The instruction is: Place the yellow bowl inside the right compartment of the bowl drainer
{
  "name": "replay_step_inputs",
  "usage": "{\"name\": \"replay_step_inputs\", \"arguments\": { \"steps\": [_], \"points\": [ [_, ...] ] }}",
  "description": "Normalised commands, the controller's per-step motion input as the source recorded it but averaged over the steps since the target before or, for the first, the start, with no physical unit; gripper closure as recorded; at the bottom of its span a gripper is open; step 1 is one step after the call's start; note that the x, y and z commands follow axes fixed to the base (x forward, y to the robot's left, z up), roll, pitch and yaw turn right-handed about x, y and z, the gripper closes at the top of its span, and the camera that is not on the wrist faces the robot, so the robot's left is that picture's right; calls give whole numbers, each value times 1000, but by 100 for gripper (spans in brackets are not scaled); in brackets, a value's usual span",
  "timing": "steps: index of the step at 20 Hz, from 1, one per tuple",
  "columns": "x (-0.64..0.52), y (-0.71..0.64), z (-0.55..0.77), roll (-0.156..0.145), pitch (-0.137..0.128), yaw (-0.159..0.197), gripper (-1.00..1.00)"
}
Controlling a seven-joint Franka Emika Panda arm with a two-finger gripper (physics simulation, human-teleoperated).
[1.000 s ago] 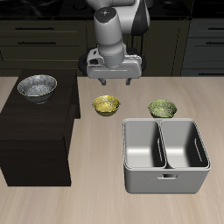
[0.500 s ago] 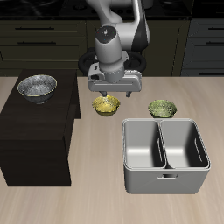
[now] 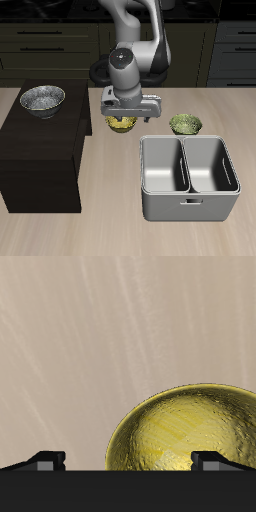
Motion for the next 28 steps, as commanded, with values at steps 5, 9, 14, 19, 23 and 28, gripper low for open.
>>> {"name": "replay_step_inputs", "arguments": {
  "steps": [5,9,14,19,23,28],
  "points": [
    [72,13,-306,23,48,27,-100],
    [-21,20,-205,32,24,-7,100],
    [4,23,48,15,-10,-6,100],
    [-37,55,179,13,-24,-4,100],
    [-51,122,214,30,-30,4,100],
    [-90,215,475,38,-69,16,100]
  ]
}}
